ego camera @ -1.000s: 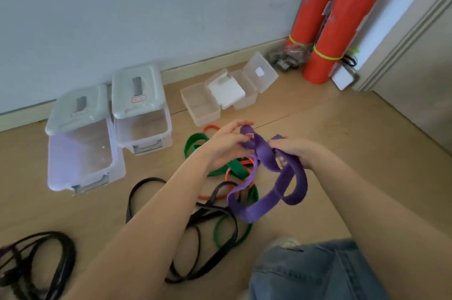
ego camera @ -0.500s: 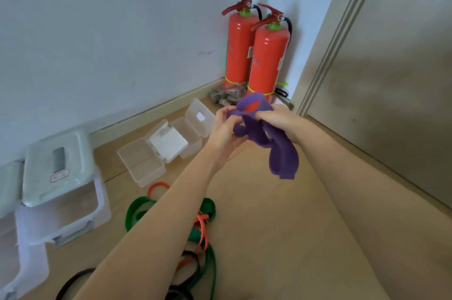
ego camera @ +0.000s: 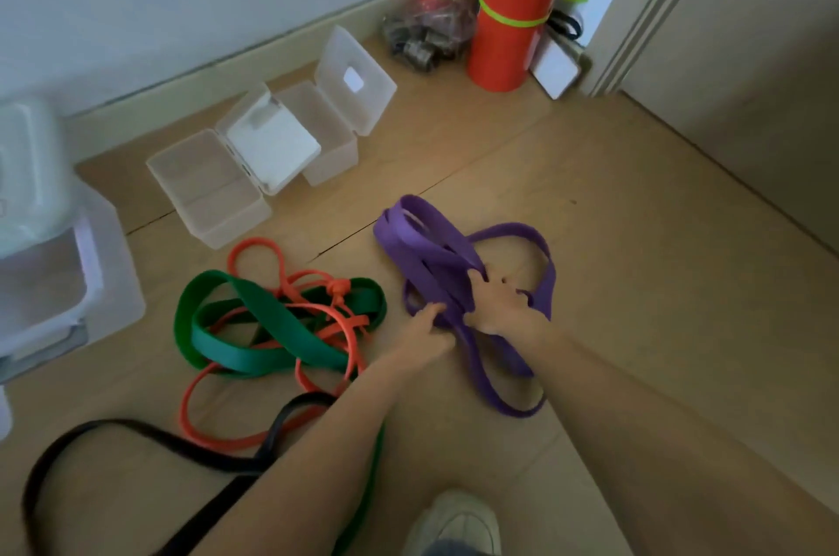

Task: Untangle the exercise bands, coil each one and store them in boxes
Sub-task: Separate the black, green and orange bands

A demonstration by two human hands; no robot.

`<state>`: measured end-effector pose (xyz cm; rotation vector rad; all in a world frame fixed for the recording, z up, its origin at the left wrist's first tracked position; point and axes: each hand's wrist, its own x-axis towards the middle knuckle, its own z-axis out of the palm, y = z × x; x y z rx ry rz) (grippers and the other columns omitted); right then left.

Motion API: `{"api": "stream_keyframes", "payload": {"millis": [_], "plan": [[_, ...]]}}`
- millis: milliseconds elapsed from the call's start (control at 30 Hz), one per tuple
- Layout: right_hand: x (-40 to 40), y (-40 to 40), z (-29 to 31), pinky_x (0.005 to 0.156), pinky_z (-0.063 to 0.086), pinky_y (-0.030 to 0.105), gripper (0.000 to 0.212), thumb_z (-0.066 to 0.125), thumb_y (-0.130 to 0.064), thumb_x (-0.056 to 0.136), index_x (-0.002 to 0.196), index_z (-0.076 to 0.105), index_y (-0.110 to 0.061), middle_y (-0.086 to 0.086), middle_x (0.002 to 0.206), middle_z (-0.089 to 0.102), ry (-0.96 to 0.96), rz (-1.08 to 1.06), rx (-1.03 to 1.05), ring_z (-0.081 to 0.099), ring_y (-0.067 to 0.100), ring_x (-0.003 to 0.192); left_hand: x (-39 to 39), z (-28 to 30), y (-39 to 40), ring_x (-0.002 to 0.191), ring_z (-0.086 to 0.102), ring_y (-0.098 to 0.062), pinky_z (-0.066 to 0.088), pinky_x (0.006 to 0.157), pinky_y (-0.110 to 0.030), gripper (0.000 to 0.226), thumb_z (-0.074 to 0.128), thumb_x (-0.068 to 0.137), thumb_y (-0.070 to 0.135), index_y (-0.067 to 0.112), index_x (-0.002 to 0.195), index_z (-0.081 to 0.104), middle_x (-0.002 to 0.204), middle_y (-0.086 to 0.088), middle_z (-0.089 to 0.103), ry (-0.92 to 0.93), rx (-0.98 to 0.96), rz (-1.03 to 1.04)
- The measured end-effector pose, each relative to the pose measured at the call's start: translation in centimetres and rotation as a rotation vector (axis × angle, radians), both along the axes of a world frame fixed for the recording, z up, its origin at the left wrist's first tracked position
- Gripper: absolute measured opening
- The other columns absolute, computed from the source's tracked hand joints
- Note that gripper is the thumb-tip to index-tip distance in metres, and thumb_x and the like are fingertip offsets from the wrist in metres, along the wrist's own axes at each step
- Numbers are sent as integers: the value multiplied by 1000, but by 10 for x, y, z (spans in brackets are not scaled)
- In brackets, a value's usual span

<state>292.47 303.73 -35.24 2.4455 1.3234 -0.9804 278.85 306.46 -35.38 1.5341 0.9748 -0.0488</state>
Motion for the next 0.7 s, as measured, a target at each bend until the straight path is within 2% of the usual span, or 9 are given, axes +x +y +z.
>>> {"api": "stream_keyframes", "payload": {"millis": [100,167,233,333,400,500,600,667,700], "plan": [[-15,-1,14,102,30,47,42,52,-21,88,127,43,-11,15,143,27,-132,-37,203,28,37,129,-3,2,3,118,51,-29,38,101,-30,43,54,87,-1,-1,129,48,132,-17,52,69,74,99],[-27,0,29,102,32,43,33,50,-17,89,120,50,-9,13,139,33,-161,-26,370,32,32,127,-16,13,1,106,57,-25,40,91,-24,33,53,84,-2,4,117,57,119,-13,60,57,164,166],[-46,2,44,99,36,40,30,49,-15,89,117,53,-4,14,131,39,-93,9,452,37,32,122,-41,28,-3,101,57,-20,39,86,-19,27,53,84,-1,8,109,60,113,-8,62,41,262,233],[-92,4,59,95,39,39,28,48,-13,90,115,53,-3,15,124,43,44,129,416,39,33,116,-98,50,-14,95,60,-24,46,88,-32,25,50,83,-2,7,104,61,108,-9,63,51,363,360],[-130,5,63,93,39,39,27,49,-13,89,114,54,-4,15,121,46,142,192,415,43,32,114,-148,57,-24,94,60,-25,46,88,-35,24,48,83,-3,5,103,60,105,-10,62,124,439,434],[-195,3,57,89,42,37,28,54,-13,87,114,55,-8,10,117,52,283,345,427,47,28,112,-232,53,-50,88,60,-24,44,81,-31,21,49,83,-3,2,100,60,101,-12,62,258,501,540],[-252,0,40,93,39,38,48,58,-17,87,132,44,-12,9,133,46,325,606,191,41,29,123,-305,43,-79,89,60,-24,45,78,-30,21,52,83,-2,5,100,60,98,-9,63,330,466,639],[-273,-3,27,99,36,43,67,63,-21,87,143,28,-14,11,149,29,201,732,-107,36,32,132,-338,36,-88,88,59,-22,46,77,-31,20,54,83,-2,6,101,59,99,-7,61,329,453,663],[-280,-7,22,97,38,43,67,63,-19,87,143,28,-12,12,153,21,138,754,-203,36,33,132,-349,33,-90,88,59,-22,47,78,-33,20,54,83,-2,6,102,58,100,-6,60,321,439,674]]}}
